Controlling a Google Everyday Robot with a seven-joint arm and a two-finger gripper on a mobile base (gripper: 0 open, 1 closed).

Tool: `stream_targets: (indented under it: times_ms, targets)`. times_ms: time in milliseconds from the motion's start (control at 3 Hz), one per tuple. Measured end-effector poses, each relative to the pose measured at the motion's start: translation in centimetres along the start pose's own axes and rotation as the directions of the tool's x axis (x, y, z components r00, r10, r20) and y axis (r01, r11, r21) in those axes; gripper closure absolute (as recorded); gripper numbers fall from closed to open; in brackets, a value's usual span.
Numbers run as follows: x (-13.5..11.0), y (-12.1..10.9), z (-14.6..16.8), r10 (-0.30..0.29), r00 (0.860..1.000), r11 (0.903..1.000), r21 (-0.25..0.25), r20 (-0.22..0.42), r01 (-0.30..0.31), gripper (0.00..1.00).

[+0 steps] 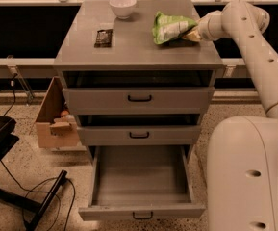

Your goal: Pick green rice chip bag from bottom drawer and place on counter

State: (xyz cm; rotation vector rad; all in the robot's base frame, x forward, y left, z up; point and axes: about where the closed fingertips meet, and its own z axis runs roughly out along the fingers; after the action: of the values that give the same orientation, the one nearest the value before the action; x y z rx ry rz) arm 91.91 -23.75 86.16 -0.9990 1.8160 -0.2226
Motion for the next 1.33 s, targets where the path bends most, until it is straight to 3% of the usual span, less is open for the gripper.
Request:
stream_targets:
  times_ms: [667,1000,1333]
  targets:
    - [0.00,0.01,0.01,0.000,1.000,1.0000,0.000,0.000,0.000,0.08]
    - [0.00,0.01,0.01,0.000,1.000,1.0000,0.000,0.000,0.000,0.00]
    - [-0.34,-0.57,0.02,0.000,1.000,1.0000,0.000,0.000,0.000,0.14]
